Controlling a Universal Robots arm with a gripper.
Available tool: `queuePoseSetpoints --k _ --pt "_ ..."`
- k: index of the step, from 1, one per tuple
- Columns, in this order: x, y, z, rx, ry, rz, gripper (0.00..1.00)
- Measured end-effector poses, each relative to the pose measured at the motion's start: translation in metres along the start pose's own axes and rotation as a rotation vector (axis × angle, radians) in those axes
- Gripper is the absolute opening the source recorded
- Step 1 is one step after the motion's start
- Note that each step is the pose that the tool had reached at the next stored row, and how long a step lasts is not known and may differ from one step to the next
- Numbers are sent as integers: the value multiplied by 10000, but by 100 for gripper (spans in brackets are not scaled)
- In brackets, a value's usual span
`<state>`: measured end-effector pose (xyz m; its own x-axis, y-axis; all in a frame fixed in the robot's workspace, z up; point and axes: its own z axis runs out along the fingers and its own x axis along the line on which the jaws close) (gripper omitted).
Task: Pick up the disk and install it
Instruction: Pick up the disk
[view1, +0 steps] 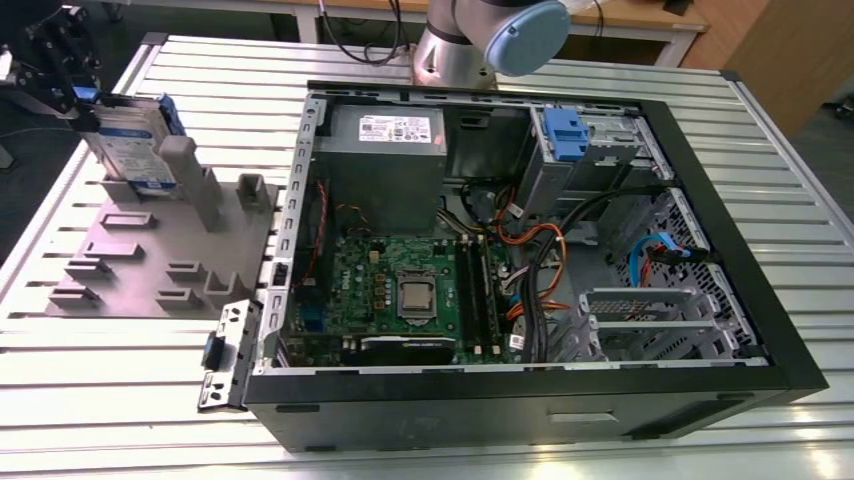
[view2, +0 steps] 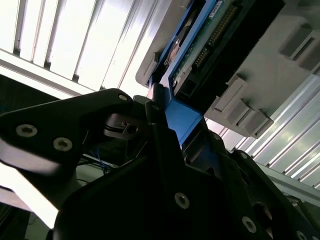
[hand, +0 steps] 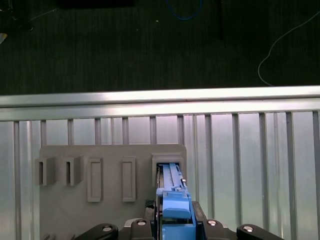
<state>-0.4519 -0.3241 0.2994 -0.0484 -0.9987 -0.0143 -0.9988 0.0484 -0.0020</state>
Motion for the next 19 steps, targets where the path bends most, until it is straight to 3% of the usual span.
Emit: queuePoseSetpoints --k 7,8,12,18,19 --pt "0 0 -2 -4 2 0 38" --pt "0 0 5 -1 1 -1 44" --pt "1 0 53 1 0 -1 44" --pt "1 0 57 0 2 -1 43" --pt "1 0 57 0 2 -1 37"
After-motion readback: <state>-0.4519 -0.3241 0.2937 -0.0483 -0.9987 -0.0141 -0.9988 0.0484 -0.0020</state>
